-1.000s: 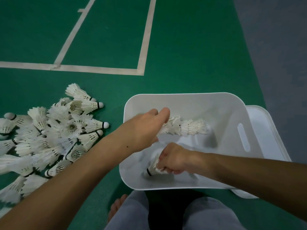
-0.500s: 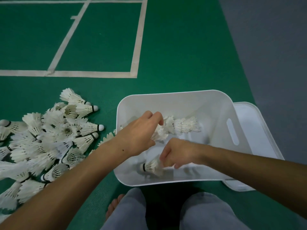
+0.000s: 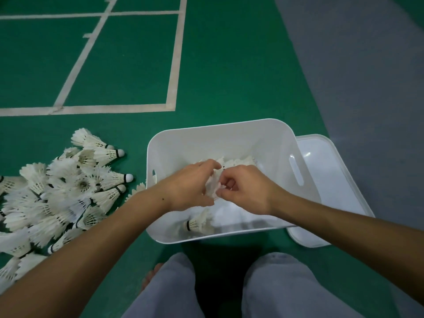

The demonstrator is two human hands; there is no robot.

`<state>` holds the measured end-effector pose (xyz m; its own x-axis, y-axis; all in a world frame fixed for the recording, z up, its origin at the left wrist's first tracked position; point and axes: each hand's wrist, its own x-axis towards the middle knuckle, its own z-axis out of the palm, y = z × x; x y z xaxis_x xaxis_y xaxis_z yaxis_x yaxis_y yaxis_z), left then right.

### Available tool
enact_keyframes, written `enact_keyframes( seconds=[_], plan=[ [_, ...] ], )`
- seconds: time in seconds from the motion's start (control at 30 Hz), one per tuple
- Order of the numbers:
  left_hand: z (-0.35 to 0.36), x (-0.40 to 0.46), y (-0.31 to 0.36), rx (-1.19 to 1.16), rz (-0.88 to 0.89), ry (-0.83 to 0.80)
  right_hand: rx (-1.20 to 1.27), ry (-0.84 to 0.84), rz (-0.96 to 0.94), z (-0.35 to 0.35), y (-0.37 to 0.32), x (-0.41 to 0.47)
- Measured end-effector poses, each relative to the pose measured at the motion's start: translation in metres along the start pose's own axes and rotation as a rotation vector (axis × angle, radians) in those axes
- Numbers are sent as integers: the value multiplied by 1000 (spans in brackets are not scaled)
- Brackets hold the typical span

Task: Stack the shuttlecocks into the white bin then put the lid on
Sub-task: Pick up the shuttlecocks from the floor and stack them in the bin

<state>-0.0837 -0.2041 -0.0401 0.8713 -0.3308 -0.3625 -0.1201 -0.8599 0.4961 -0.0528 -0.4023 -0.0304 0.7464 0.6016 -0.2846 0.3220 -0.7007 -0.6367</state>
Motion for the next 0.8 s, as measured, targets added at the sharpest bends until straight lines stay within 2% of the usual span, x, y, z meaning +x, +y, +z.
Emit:
enact_keyframes(
  seconds=[0.07, 0.17, 0.27, 0.33, 0.43, 0.6, 0.7, 0.8],
  plan=[
    [5, 2, -8, 215, -27, -67, -42, 26, 119, -5, 14, 1],
    [14, 9, -12, 485, -84, -283, -74, -126, 250, -2, 28, 6],
    [20, 20, -15, 454, -141, -460, 43, -293, 350, 14, 28, 13],
    [23, 25, -19, 419, -175, -528, 194, -343, 444, 22, 24, 20],
    [25, 28, -25, 398, -206, -565, 324, -394, 540, 27, 21, 31],
    [22, 32, -25, 346, -216, -599, 541, -571, 669, 46, 16, 36],
    [21, 31, -24, 329, -220, -608, 647, -551, 712, 62, 15, 38],
    [17, 27, -20, 366, -205, -569, 641, -535, 715, 67, 14, 38]
  ],
)
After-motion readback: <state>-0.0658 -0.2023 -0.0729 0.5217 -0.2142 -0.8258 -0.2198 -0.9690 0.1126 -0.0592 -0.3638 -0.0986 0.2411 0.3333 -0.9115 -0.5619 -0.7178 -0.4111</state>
